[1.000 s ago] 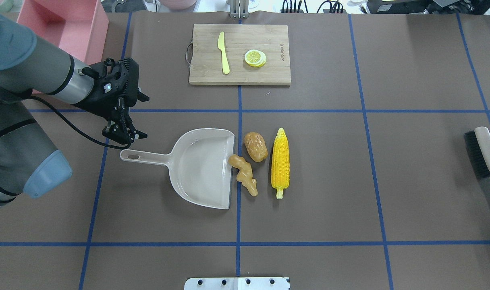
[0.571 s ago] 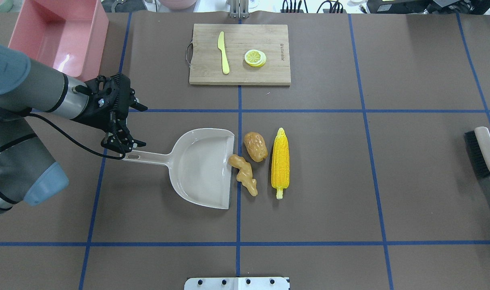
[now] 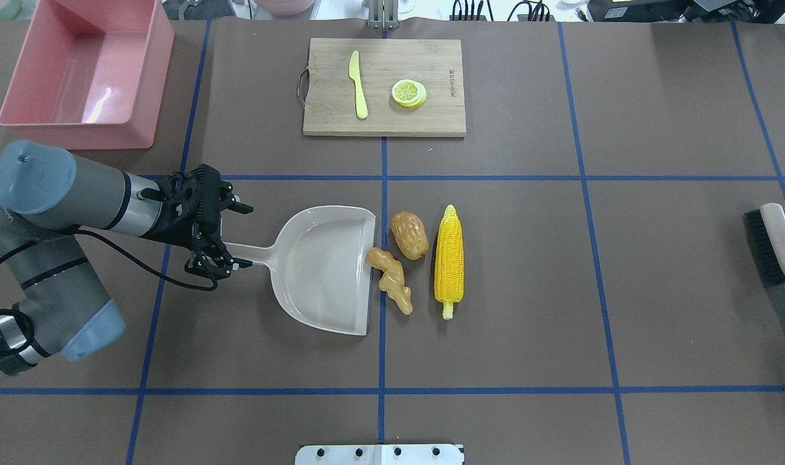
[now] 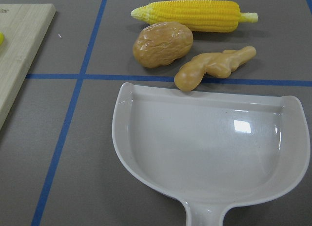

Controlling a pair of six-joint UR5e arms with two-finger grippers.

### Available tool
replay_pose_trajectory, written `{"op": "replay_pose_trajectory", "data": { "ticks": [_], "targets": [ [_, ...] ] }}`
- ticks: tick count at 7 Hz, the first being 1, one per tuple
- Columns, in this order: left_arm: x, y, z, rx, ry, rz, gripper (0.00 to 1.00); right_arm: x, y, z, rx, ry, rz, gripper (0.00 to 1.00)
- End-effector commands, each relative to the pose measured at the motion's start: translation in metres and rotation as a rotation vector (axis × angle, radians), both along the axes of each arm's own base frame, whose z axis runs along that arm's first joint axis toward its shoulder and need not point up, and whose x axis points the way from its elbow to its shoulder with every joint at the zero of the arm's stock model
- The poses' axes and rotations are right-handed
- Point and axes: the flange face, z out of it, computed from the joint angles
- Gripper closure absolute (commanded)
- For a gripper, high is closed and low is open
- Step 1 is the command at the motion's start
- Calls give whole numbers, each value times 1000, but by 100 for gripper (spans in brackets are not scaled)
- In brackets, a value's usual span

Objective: Sweep and dump trash into bin
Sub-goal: 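Grasp the white dustpan handle with the left gripper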

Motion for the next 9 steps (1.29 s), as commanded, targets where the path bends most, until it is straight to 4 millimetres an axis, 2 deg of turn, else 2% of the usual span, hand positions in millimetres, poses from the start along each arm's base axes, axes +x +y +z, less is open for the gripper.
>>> {"op": "replay_pose_trajectory", "data": {
  "ticks": [1,2,3,5,6,8,9],
  "targets": [
    [11,4,11,3,7,4,3,-3,1,-1,0,0,-6,62],
    [24,11,21,1,4,27,3,-3,0,-3,14,-11,-5,86],
    [27,12,23,-13,12,28,3,-3,1,-3,16,-12,-5,100],
    [31,15,21,-31,17,30,3,2,6,-6,55,-39,-10,100],
    [32,15,22,-36,15,29,3,-1,2,-30,86,-72,-11,100],
    [33,13,27,-40,8,23,3,-28,-2,-65,113,-96,-67,100],
    [35,13,31,-39,11,24,3,-43,-20,-99,107,-94,-68,100]
  ]
}}
